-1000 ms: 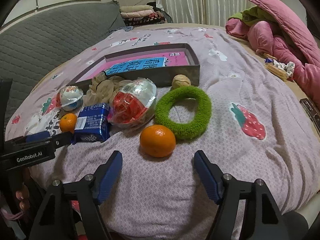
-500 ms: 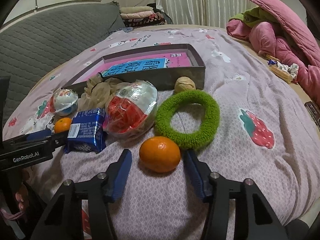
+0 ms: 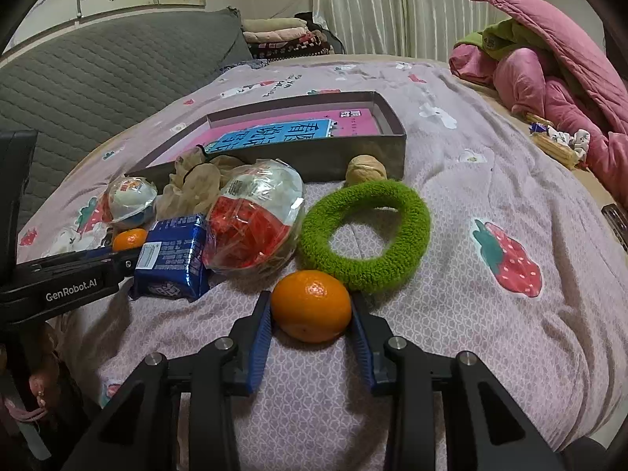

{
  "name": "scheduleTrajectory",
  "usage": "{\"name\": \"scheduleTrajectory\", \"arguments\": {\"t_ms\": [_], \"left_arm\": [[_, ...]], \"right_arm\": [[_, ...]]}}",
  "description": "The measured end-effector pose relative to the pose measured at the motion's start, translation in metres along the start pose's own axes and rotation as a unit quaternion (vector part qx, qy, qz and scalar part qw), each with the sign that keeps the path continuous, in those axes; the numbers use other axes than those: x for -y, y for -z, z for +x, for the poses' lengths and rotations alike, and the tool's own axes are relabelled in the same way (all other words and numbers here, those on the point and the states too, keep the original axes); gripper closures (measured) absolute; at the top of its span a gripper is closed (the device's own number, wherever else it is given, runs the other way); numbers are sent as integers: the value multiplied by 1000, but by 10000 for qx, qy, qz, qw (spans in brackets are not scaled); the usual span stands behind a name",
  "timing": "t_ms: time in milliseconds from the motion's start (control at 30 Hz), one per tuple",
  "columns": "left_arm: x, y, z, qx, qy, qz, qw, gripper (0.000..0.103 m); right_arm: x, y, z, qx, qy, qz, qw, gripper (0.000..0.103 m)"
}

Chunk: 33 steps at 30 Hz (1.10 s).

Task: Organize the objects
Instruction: 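Lift the orange with the right gripper and carry it over the tray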

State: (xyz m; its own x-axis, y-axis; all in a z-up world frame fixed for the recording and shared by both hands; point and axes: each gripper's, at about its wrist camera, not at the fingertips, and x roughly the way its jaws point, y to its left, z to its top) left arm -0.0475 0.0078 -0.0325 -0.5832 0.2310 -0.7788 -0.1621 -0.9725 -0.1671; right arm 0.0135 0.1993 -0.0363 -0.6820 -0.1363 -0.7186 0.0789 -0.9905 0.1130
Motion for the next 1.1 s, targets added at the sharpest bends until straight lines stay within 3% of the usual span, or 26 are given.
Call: {"name": "scheduleTrajectory", "arguments": {"t_ms": [300, 600, 1100], "left_arm": [[-3, 6, -14, 47, 274, -88, 9996, 64], [5, 4, -38, 400, 366, 59, 9985, 64], [6, -33, -44, 686, 415, 139, 9967, 64]], "right_arm": [[-3, 2, -11, 132, -137, -14, 9998, 66], [-7, -9, -25, 561, -49, -172, 9983, 66], [-7, -57, -18, 857, 57, -408, 9955, 66]]}}
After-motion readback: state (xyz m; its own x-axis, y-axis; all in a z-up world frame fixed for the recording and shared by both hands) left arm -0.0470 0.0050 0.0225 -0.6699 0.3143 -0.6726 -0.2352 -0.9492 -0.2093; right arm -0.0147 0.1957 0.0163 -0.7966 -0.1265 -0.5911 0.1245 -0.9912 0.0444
